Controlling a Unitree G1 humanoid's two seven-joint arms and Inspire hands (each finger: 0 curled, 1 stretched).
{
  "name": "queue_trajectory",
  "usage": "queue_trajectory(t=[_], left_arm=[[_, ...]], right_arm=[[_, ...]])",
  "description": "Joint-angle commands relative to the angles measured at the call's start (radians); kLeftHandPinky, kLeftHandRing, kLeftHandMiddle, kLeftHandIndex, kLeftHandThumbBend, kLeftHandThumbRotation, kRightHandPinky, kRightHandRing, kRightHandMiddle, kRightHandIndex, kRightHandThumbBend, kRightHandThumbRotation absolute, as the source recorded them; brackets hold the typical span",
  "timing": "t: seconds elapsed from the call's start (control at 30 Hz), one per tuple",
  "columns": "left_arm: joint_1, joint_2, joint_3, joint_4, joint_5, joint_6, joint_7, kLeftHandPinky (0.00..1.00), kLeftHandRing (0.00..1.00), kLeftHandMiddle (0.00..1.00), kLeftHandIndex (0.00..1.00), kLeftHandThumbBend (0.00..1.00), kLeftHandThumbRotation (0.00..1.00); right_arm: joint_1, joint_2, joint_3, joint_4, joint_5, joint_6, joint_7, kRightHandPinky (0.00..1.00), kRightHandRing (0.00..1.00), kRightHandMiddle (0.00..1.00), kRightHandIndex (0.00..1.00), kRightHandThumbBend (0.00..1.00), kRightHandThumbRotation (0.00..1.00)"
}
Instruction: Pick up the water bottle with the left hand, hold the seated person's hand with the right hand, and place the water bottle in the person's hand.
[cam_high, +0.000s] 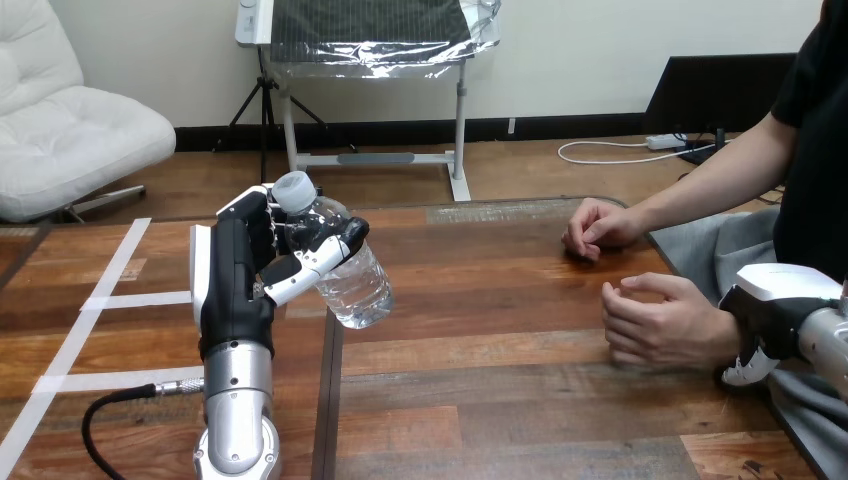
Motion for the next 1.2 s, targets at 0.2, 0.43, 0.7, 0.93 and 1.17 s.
queue_trajectory(t=[0.2, 0.43, 0.7, 0.93, 1.17], left_arm=[[-0.062, 0.012, 0.007, -0.054, 0.002, -0.015, 0.001, 0.43, 0.42, 0.45, 0.51, 0.63, 0.0], [-0.062, 0.011, 0.008, -0.056, 0.006, -0.011, 0.004, 0.43, 0.42, 0.45, 0.51, 0.63, 0.0], [-0.063, 0.011, 0.007, -0.057, 0.003, -0.012, -0.001, 0.44, 0.42, 0.45, 0.51, 0.63, 0.0], [-0.063, 0.011, 0.006, -0.06, 0.004, -0.009, -0.002, 0.44, 0.43, 0.45, 0.51, 0.63, 0.0], [-0.07, 0.016, 0.006, -0.043, 0.007, -0.015, -0.002, 0.44, 0.43, 0.45, 0.51, 0.62, 0.0]], right_arm=[[-0.017, 0.07, 0.041, 0.043, -0.005, -0.039, -0.039, 0.44, 0.54, 0.63, 0.6, 0.67, 0.0], [-0.015, 0.064, 0.039, 0.033, 0.003, -0.034, -0.051, 0.43, 0.53, 0.62, 0.58, 0.65, 0.0], [-0.012, 0.055, 0.046, 0.032, -0.003, -0.034, -0.092, 0.38, 0.5, 0.59, 0.57, 0.64, 0.0], [-0.008, 0.049, 0.031, 0.018, 0.02, -0.025, -0.087, 0.27, 0.39, 0.51, 0.52, 0.64, 0.0], [-0.006, 0.039, 0.022, 0.021, 0.033, -0.047, -0.107, 0.26, 0.37, 0.49, 0.54, 0.63, 0.0]])
